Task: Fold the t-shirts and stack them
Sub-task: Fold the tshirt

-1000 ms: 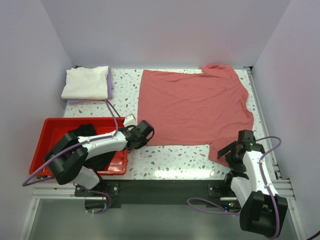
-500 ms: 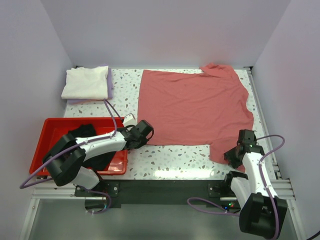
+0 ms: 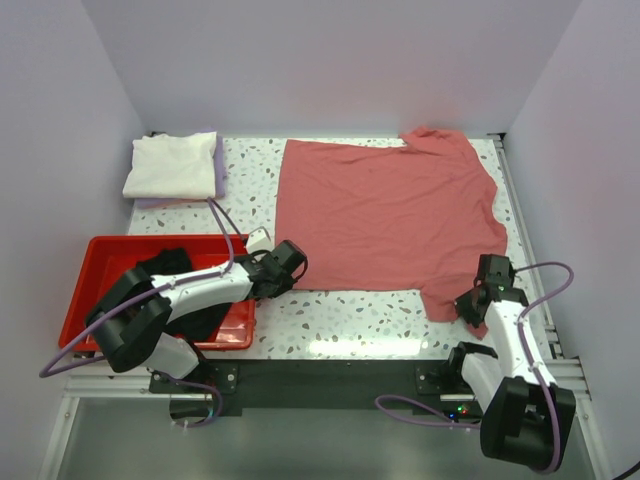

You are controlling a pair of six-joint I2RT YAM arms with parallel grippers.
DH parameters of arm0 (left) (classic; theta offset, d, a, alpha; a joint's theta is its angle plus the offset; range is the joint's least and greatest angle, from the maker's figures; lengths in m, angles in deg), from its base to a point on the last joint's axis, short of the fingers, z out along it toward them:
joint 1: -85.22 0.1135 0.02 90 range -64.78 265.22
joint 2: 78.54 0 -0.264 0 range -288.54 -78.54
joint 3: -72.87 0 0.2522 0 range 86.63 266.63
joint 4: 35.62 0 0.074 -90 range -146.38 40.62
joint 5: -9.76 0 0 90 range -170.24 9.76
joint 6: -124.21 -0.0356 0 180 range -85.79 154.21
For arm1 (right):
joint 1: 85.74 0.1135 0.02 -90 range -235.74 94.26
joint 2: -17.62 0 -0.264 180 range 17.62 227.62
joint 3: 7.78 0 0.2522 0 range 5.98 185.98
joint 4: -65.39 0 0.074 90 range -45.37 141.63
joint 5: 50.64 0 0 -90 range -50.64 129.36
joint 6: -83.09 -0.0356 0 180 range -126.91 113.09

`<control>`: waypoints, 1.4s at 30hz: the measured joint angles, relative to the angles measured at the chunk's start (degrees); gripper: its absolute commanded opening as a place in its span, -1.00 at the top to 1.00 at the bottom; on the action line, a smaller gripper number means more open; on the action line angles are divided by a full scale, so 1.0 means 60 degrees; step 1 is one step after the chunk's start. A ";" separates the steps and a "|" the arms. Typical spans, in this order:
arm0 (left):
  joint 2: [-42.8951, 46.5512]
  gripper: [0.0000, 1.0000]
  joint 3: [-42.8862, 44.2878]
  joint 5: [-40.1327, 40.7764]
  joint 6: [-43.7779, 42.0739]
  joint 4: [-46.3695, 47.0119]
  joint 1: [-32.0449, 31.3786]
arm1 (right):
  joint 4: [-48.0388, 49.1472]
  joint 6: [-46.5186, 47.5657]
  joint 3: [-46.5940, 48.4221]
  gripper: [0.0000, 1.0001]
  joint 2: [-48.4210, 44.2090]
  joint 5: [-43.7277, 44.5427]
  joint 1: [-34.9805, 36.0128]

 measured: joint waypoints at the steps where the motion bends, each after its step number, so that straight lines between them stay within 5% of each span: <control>1: 0.0000 1.00 0.0011 0.0000 -0.0011 -0.0015 0.0000 | 0.0073 0.0033 -0.0011 1.00 -0.0058 0.0004 0.0000; 16: 0.0787 1.00 0.0106 0.0029 -0.0146 -0.0605 -0.0382 | -0.1071 0.0852 0.1858 1.00 -0.3435 0.0925 0.0004; 30: 0.2532 1.00 -0.0015 0.0168 0.0634 -0.1621 -0.1020 | -0.3111 0.0943 0.3337 1.00 -0.4040 0.1424 0.0576; 42: 0.2127 1.00 0.0015 0.0393 0.0648 -0.1679 -0.0834 | -0.2550 0.1588 0.3333 1.00 -0.3373 0.1155 0.0623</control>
